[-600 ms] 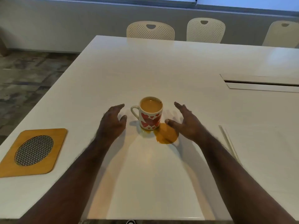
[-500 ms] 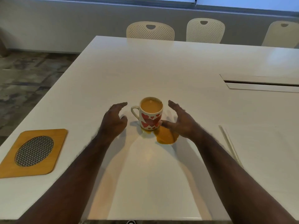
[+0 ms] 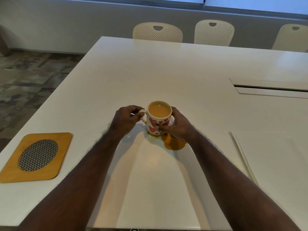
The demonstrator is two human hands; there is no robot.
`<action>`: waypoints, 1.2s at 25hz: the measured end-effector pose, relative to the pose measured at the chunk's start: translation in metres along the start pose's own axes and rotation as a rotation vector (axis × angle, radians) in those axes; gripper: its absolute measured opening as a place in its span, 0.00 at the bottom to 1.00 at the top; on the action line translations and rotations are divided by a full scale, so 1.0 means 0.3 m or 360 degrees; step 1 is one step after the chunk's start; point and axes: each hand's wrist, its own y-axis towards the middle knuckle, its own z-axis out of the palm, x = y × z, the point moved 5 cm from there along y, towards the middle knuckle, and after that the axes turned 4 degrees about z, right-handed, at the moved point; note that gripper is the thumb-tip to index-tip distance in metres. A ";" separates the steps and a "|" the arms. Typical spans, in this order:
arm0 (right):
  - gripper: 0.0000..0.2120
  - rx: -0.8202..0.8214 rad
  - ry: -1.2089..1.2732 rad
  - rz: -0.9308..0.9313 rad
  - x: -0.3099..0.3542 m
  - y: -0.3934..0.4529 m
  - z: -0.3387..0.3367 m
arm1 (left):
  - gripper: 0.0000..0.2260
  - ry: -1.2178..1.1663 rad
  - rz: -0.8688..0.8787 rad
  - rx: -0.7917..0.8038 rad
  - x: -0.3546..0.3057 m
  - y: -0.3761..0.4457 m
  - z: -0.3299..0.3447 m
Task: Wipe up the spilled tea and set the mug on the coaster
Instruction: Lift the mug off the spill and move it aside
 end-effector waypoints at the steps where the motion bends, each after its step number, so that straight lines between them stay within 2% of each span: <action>1: 0.44 -0.0009 0.0003 -0.0019 0.001 0.001 -0.002 | 0.08 -0.0012 -0.0003 0.0006 0.001 0.003 -0.001; 8: 0.45 -0.0020 -0.0097 0.0009 -0.001 0.012 -0.018 | 0.06 -0.0089 0.0019 0.0024 0.008 0.017 0.000; 16: 0.48 -0.0009 -0.0062 -0.0104 0.062 0.028 -0.041 | 0.07 -0.0138 0.0050 -0.0014 -0.003 0.041 -0.030; 22: 0.40 0.0056 0.0025 -0.0217 0.118 0.086 -0.020 | 0.07 -0.0177 0.0045 -0.0059 0.004 0.069 -0.091; 30: 0.39 0.0215 0.0043 -0.0354 0.224 0.203 0.074 | 0.07 -0.0271 -0.0043 -0.0206 0.064 0.089 -0.233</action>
